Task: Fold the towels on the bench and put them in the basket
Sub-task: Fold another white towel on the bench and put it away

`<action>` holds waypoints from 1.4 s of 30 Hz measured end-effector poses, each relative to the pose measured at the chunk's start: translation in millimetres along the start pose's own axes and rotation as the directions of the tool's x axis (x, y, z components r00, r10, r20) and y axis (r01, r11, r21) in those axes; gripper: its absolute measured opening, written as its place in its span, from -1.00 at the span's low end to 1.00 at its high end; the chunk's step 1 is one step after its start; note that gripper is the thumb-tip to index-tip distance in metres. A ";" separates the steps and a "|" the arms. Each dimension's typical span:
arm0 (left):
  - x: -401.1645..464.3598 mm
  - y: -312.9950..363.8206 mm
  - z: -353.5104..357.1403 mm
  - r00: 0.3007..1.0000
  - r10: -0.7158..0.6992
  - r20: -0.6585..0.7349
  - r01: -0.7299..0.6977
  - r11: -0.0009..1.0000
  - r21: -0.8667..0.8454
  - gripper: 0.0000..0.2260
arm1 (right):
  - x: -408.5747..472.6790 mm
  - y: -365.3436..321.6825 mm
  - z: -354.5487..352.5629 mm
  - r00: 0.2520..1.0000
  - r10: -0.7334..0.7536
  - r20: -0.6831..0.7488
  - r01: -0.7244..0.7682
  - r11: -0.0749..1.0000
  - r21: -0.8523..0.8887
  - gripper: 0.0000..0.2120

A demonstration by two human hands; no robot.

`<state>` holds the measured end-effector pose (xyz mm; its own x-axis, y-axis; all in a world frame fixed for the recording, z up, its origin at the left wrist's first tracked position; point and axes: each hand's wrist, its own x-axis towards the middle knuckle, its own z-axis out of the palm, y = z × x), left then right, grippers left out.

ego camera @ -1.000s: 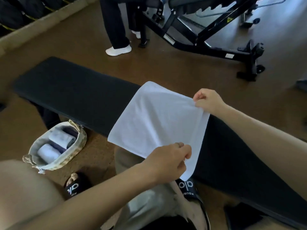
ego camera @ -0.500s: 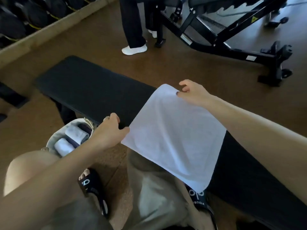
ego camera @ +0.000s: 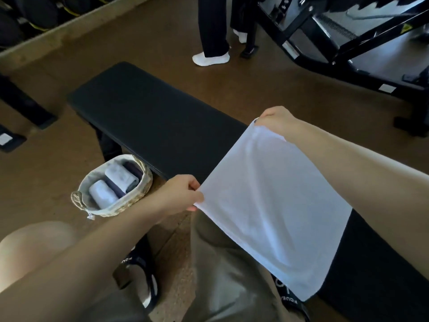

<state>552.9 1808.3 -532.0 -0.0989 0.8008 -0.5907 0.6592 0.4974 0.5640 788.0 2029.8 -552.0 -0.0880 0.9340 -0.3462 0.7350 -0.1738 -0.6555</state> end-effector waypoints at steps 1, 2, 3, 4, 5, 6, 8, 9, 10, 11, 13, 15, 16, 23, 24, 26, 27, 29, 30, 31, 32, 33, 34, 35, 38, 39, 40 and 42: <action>3.3 -0.8 -8.0 1.000 0.003 -0.014 -0.003 1.000 -0.028 -0.90 | 1.8 -1.8 -2.2 0.999 -0.036 0.008 0.035 0.998 0.043 -0.96; 6.4 -1.8 -17.1 0.999 0.008 -0.034 -0.010 0.999 -0.047 -0.90 | 4.3 -5.5 -1.9 0.998 -0.055 -0.002 0.055 0.996 0.065 -0.95; 9.7 -3.2 -26.9 0.998 0.011 -0.062 -0.015 0.998 -0.062 -0.90 | 8.4 -9.3 -0.6 0.998 -0.061 -0.026 0.063 0.996 0.070 -0.96; 13.7 -5.5 -36.9 0.995 0.009 -0.100 -0.017 0.997 -0.077 -0.90 | 14.0 -16.0 3.8 0.996 -0.058 -0.061 0.063 0.994 0.093 -0.97; 18.6 -9.5 -46.4 0.990 0.001 -0.140 -0.014 0.996 -0.090 -0.89 | 19.4 -22.3 7.3 0.995 -0.038 -0.091 0.050 0.989 0.139 -0.95; 23.6 -14.2 -55.0 0.983 -0.008 -0.183 -0.011 0.995 -0.102 -0.89 | 23.4 -30.2 12.1 0.993 -0.011 -0.117 0.033 0.982 0.187 -0.93; 32.1 -23.1 -67.7 0.960 -0.014 -0.281 -0.007 0.997 -0.072 -0.88 | 30.5 -44.0 21.5 0.990 -0.031 -0.135 0.052 0.986 0.156 -0.95; 35.0 -27.3 -71.2 0.945 -0.008 -0.327 0.001 1.000 -0.021 -0.87 | 31.7 -49.3 25.5 0.990 -0.075 -0.122 0.086 0.992 0.093 -0.91; 37.1 -31.0 -72.8 0.931 -0.003 -0.365 0.014 0.999 0.029 -0.84 | 31.9 -52.6 29.5 0.988 -0.108 -0.106 0.111 0.993 0.025 -0.84; 37.6 -34.6 -72.5 0.919 -0.002 -0.393 0.029 0.998 0.064 -0.81 | 28.9 -53.7 31.6 0.987 -0.132 -0.094 0.128 0.991 -0.039 -0.81; 34.0 -39.6 -67.4 0.897 -0.007 -0.442 0.050 0.995 0.087 -0.76 | 20.2 -47.0 31.9 0.980 -0.176 -0.092 0.165 0.979 -0.119 -0.81; 23.6 -40.9 -57.5 0.882 -0.033 -0.470 0.064 0.997 0.051 -0.73 | 6.9 -32.8 24.7 0.975 -0.185 -0.122 0.165 0.974 -0.153 -0.82; 17.9 -41.1 -49.7 0.892 -0.062 -0.448 0.067 0.998 -0.004 -0.72 | -1.5 -23.2 18.7 0.974 -0.182 -0.138 0.157 0.972 -0.172 -0.80; -19.3 -34.5 36.8 0.961 -0.242 0.132 0.270 0.721 -0.638 -0.62 | -63.0 51.3 -21.1 0.995 -0.090 -0.037 0.076 0.958 -0.278 -0.83; -22.9 -31.0 46.4 0.960 -0.231 0.156 0.276 0.704 -0.654 -0.66 | -67.4 56.2 -24.1 0.995 -0.087 -0.051 0.069 0.956 -0.284 -0.83; -31.1 -22.5 61.5 0.962 -0.213 0.171 0.271 0.673 -0.688 -0.75 | -72.9 63.4 -30.0 0.992 -0.093 -0.084 0.065 0.956 -0.287 -0.84; -34.9 -19.3 67.4 0.963 -0.208 0.169 0.266 0.662 -0.701 -0.78 | -75.3 66.0 -32.3 0.991 -0.096 -0.094 0.065 0.955 -0.289 -0.84; -41.3 -15.9 76.3 0.966 -0.206 0.154 0.253 0.645 -0.721 -0.81 | -79.5 70.1 -36.0 0.991 -0.099 -0.092 0.068 0.952 -0.297 -0.84; -44.6 -14.7 79.5 0.967 -0.209 0.144 0.246 0.636 -0.731 -0.82 | -80.6 72.3 -37.1 0.991 -0.102 -0.087 0.071 0.951 -0.301 -0.84; -47.1 -13.4 82.2 0.968 -0.213 0.134 0.239 0.620 -0.748 -0.83 | -82.0 72.9 -38.2 0.991 -0.106 -0.080 0.076 0.949 -0.306 -0.85; -50.1 -11.8 84.1 0.969 -0.214 0.124 0.230 0.597 -0.769 -0.83 | -83.1 72.5 -39.3 0.992 -0.105 -0.067 0.079 0.947 -0.311 -0.86; -52.8 -10.0 85.0 0.970 -0.212 0.116 0.219 0.567 -0.794 -0.83 | -84.3 71.1 -40.1 0.993 -0.100 -0.055 0.079 0.949 -0.305 -0.87; -55.1 -8.6 85.2 0.971 -0.209 0.113 0.209 0.530 -0.822 -0.84 | -84.5 69.1 -41.0 0.995 -0.088 -0.050 0.072 0.959 -0.274 -0.86; -57.6 -7.0 84.1 0.974 -0.200 0.111 0.197 0.488 -0.850 -0.85 | -84.7 66.6 -42.6 0.996 -0.070 -0.052 0.057 0.976 -0.212 -0.86; -65.7 -4.3 78.7 0.990 -0.120 0.079 0.117 0.357 -0.927 -0.86 | -89.6 58.7 -52.1 0.996 0.008 -0.087 0.000 0.996 0.092 -0.88; -68.2 -3.5 77.7 0.993 -0.088 0.074 0.100 0.330 -0.939 -0.85 | -92.4 58.5 -55.9 0.995 0.017 -0.099 -0.003 0.990 0.143 -0.88; -70.7 -3.4 78.2 0.994 -0.069 0.079 0.097 0.327 -0.940 -0.84 | -95.3 60.8 -58.9 0.994 0.016 -0.104 -0.001 0.990 0.144 -0.88; -71.5 -5.8 85.3 0.991 -0.086 0.102 0.128 0.375 -0.918 -0.83 | -101.6 70.4 -60.3 0.996 0.013 -0.092 -0.005 0.997 0.081 -0.89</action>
<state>619.7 1719.7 -542.3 -0.0784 0.7166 -0.6931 -0.4496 0.5951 0.6661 889.2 1941.5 -522.5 -0.0161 0.9565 -0.2912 0.6784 -0.2035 -0.7059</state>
